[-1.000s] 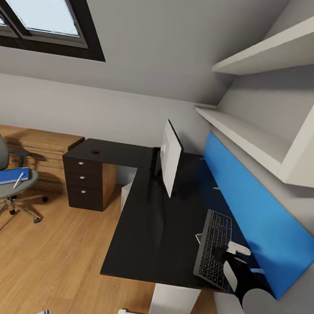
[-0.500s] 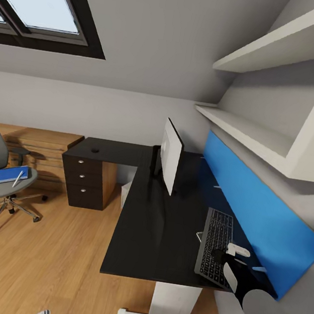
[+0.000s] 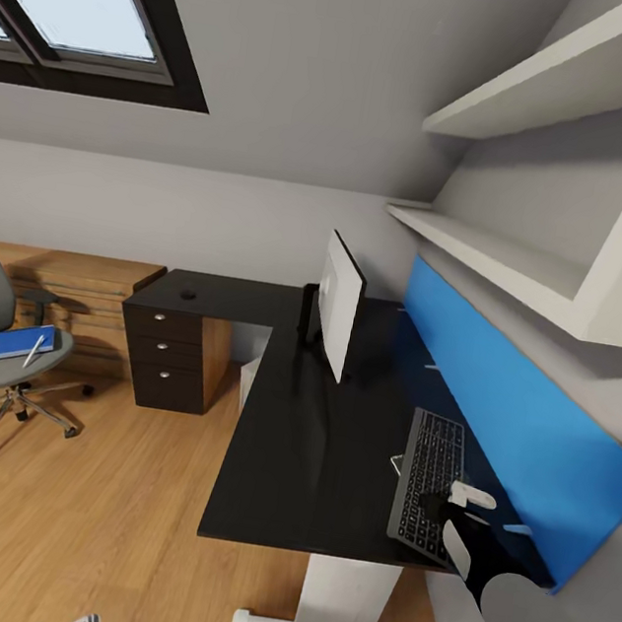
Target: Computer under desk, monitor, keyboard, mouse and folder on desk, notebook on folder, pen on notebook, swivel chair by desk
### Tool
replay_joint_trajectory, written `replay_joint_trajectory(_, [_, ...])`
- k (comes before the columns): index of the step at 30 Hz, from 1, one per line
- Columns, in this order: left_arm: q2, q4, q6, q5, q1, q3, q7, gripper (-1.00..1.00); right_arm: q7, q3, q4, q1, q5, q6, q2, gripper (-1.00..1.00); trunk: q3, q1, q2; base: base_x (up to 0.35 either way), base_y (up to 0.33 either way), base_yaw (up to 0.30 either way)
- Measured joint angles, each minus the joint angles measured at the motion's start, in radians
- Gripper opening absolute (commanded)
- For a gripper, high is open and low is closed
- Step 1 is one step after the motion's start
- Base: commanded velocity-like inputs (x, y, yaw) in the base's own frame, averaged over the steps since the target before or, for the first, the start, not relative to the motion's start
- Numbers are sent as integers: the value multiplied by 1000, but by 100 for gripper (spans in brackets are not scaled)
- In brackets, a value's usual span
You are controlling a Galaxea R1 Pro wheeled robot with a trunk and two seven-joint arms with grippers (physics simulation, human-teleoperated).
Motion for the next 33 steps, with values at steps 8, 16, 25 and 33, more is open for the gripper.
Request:
replay_joint_trajectory(8, [0, 0, 0, -1, 0, 0, 0, 100, 0, 0, 0, 0, 0, 1, -1, 100, -13, 15, -28, 0, 0, 0])
replay_joint_trajectory(16, [0, 0, 0, 0, 0, 0, 0, 100, 8, -10, -1, 0, -16, 1, -3, 100, -13, 15, -28, 0, 0, 0])
replay_joint_trajectory(25, [0, 0, 0, 1, 0, 0, 0, 100, 39, -18, -1, 0, -98, 0, -21, 100, -13, 15, -28, 0, 0, 0])
replay_joint_trajectory(33, [0, 0, 0, 1, 0, 0, 0, 100, 80, -19, 1, 0, -166, 1, -49, 100, -13, 15, -28, 0, 0, 0])
